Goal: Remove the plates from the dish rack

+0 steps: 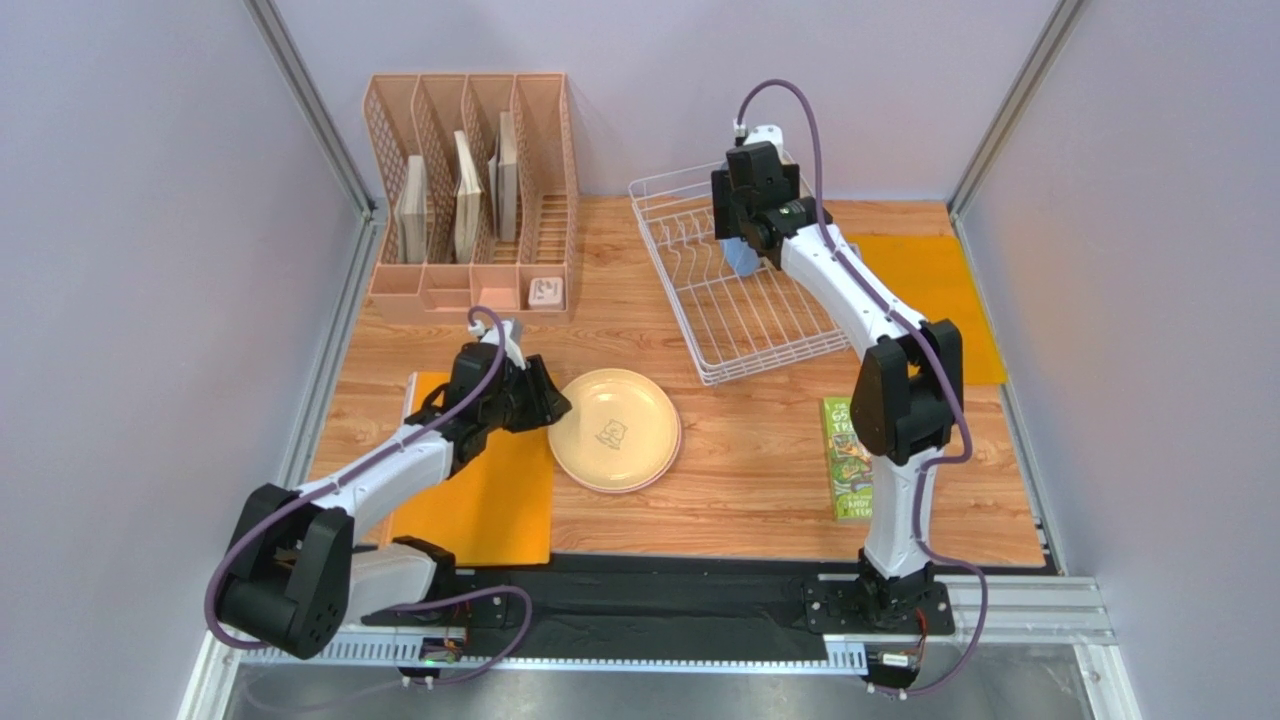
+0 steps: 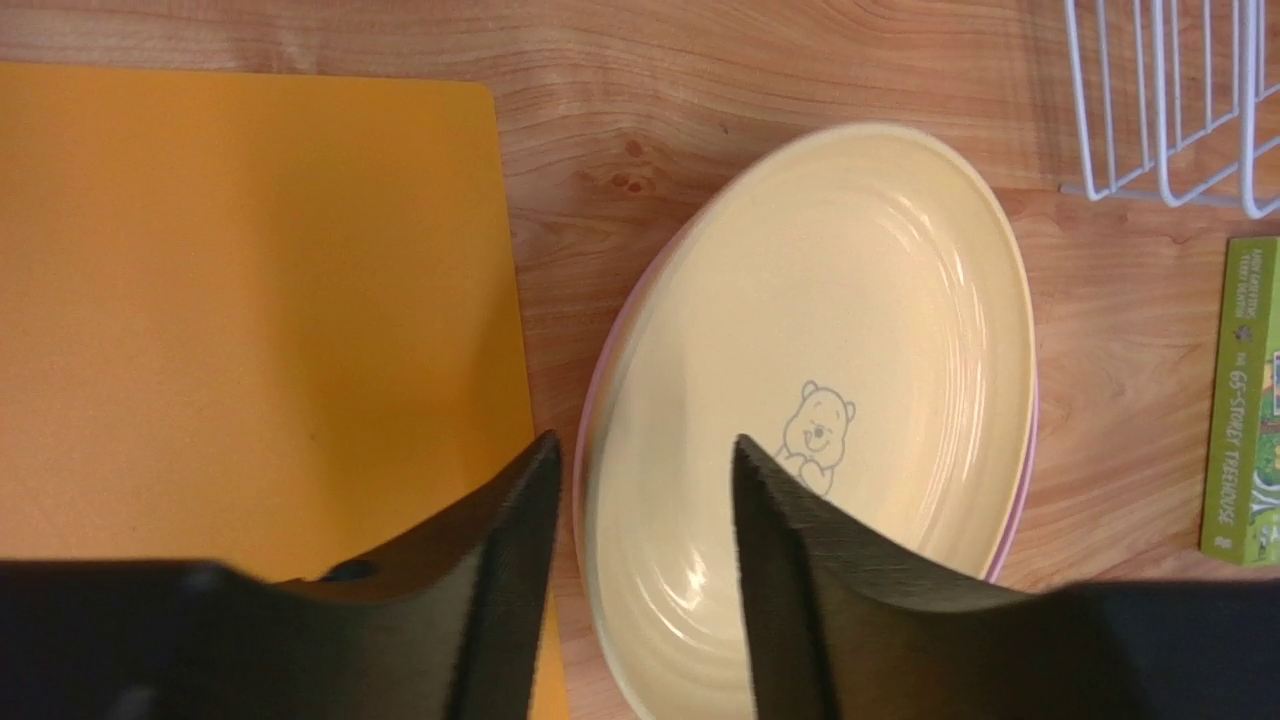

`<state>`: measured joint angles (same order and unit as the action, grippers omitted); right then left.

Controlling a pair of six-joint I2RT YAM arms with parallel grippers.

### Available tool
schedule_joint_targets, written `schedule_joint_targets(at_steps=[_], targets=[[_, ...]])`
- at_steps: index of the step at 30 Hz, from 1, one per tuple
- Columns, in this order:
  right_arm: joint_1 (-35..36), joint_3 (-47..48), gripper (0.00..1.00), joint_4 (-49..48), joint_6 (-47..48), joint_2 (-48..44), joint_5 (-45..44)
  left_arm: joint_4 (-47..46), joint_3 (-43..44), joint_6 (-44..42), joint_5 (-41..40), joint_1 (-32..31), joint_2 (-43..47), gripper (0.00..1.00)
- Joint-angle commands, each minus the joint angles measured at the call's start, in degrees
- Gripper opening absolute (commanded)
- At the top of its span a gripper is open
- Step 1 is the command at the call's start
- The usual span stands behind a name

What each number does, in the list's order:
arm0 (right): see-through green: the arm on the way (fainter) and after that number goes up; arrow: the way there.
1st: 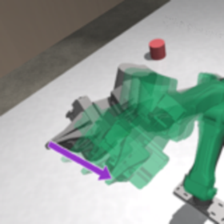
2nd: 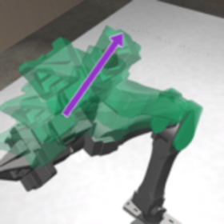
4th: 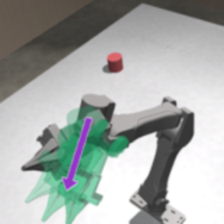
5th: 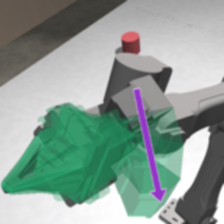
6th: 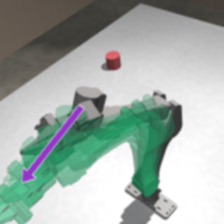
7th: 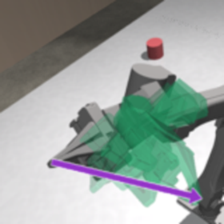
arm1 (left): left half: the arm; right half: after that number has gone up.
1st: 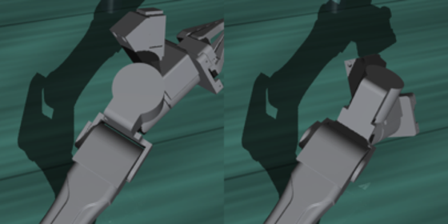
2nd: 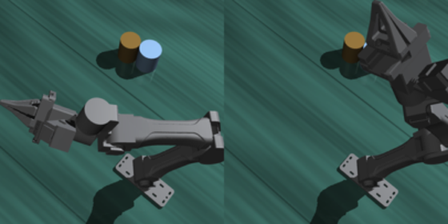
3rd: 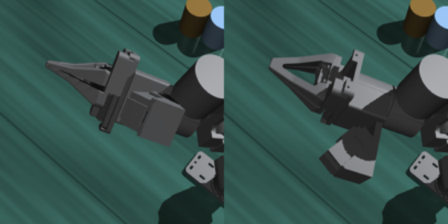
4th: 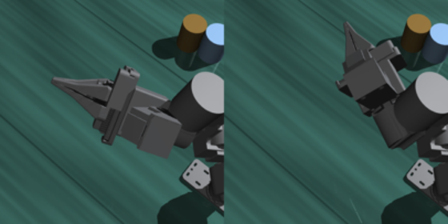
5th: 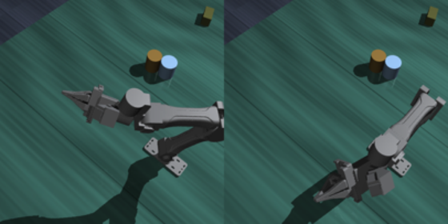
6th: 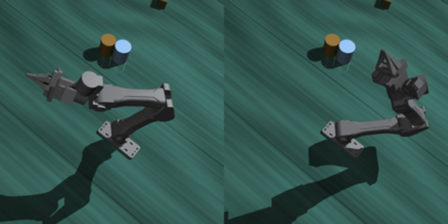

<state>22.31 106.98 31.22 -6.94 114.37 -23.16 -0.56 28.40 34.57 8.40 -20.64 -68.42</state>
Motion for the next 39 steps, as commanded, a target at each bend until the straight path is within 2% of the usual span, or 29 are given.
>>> schedule_joint_targets(at_steps=[1, 5, 8, 9, 12, 14, 16, 17, 19, 25, 31, 35, 39], targets=[[-0.07, 5.78, 0.76, -5.2, 4.91, 3.84, -4.88, -3.22, 0.16, -0.02, -0.32, -0.27, 0.48, 0.59], [-0.07, 11.83, 0.73, -5.74, 10.17, 9.02, -8.21, -2.43, 1.13, -0.9, -0.93, -0.27, 0.66, 0.62], [-0.16, 14.82, 0.66, -5.47, 12.12, 12.28, -9.97, -2.34, 2.18, -1.17, -0.85, -0.27, 0.4, 0.62], [-0.16, 15.27, 0.57, -5.47, 12.91, 12.98, -9.89, -2.34, 2.62, -1.17, -0.85, -0.27, 0.22, 0.62], [-0.24, 16.07, 0.4, -6.87, 15.1, 14.74, -10.5, -2.52, 3.24, -1.26, -0.49, -0.27, -0.22, 0.62], [-0.16, 16.77, 0.25, -7.49, 15.99, 15.97, -11.21, -2.43, 3.68, -1.26, -0.41, -0.27, -0.57, 0.62], [-0.16, 16.95, 0.2, -8.1, 16.69, 16.41, -11.65, -2.43, 3.76, -1.43, -0.32, -0.27, -0.75, 0.62], [0.02, 16.95, 0.1, -8.46, 16.87, 16.59, -11.82, -2.6, 3.76, -1.43, -0.41, -0.27, -0.83, 0.62], [0.28, 16.16, 0.02, -10.03, 17.92, 16.59, -12.7, -2.61, 3.85, -1.61, -0.49, -0.19, -1.18, 0.62], [2.92, 14.93, 0.0, -16.7, 22.66, 17.38, -19.46, -3.48, 4.29, -1.34, -0.41, -0.27, -2.68, 0.62], [6.52, 19.05, 0.0, -25.14, 30.57, 21.33, -32.89, -2.52, 5.7, -1.96, -0.58, -0.27, -2.77, 0.62], [7.93, 14.42, 0.0, -34.72, 36.72, 19.76, -37.57, -1.29, 6.05, -2.92, -1.37, -0.27, -1.8, 0.62], [8.19, 9.5, 0.0, -39.12, 39.89, 15.81, -38.36, -1.29, 5.52, -2.93, -1.81, -0.27, -1.1, 0.63]])
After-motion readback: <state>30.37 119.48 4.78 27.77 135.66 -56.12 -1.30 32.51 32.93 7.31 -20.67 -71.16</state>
